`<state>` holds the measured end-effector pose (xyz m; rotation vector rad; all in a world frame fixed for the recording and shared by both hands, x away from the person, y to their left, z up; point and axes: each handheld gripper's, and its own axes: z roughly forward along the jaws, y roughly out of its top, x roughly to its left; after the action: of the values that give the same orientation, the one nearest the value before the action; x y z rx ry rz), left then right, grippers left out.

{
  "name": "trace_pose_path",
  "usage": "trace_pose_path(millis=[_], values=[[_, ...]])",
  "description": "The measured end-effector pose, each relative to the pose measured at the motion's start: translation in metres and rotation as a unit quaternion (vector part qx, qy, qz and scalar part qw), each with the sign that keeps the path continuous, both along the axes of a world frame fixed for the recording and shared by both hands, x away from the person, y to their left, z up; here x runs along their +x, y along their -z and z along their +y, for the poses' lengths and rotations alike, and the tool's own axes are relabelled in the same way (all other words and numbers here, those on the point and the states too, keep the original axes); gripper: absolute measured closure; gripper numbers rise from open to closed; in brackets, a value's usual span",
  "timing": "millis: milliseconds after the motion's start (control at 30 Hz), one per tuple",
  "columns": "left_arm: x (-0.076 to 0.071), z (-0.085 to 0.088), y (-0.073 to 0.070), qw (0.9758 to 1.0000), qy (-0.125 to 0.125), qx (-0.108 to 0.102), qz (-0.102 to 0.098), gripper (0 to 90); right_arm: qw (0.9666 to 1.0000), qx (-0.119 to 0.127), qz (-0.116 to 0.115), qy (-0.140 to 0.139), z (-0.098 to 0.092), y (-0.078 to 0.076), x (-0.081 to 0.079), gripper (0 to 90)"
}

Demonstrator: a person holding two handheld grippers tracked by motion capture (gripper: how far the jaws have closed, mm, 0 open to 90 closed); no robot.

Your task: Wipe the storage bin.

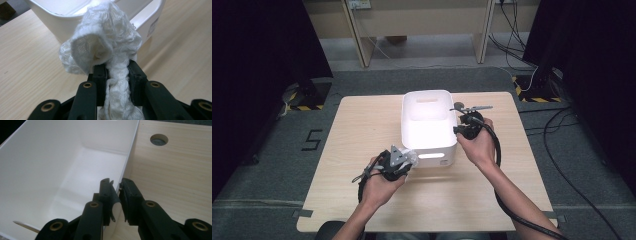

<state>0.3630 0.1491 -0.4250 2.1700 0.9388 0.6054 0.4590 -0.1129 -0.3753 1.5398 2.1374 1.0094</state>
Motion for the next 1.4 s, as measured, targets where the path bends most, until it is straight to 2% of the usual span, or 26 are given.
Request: trace_pose_path(millis=[100, 467, 600, 667, 900, 1033, 1400], values=[[0.006, 0.002, 0.0, 1.0, -0.006, 0.0, -0.004, 72.2, 1.0, 0.005, -0.002, -0.005, 0.0, 0.003, 0.004, 73.0], [0.0, -0.002, 0.007, 1.0, -0.004, -0.001, -0.004, 72.1, 0.9995, 0.015, -0.018, -0.022, -0.003, 0.002, -0.02, 69.9], [0.002, -0.004, 0.001, 0.9999, -0.008, -0.004, -0.013, 72.2, 0.9995, 0.02, -0.018, -0.017, -0.003, 0.006, -0.017, 69.8], [0.004, -0.006, 0.0, 0.9999, -0.006, -0.001, -0.011, 72.2, 0.9995, 0.02, -0.021, -0.015, -0.003, 0.007, -0.017, 70.0], [0.009, -0.006, 0.007, 0.9999, -0.014, -0.003, -0.008, 72.2, 0.9995, 0.011, -0.026, -0.015, 0.001, 0.007, -0.017, 70.7], [0.011, -0.006, 0.011, 0.9998, -0.015, 0.005, -0.009, 72.2, 0.9995, 0.003, -0.029, -0.015, 0.002, 0.007, -0.017, 71.0], [0.014, -0.007, 0.02, 0.9998, -0.016, 0.008, -0.002, 72.2, 0.9992, -0.001, -0.036, -0.018, 0.003, 0.007, -0.016, 71.2]])
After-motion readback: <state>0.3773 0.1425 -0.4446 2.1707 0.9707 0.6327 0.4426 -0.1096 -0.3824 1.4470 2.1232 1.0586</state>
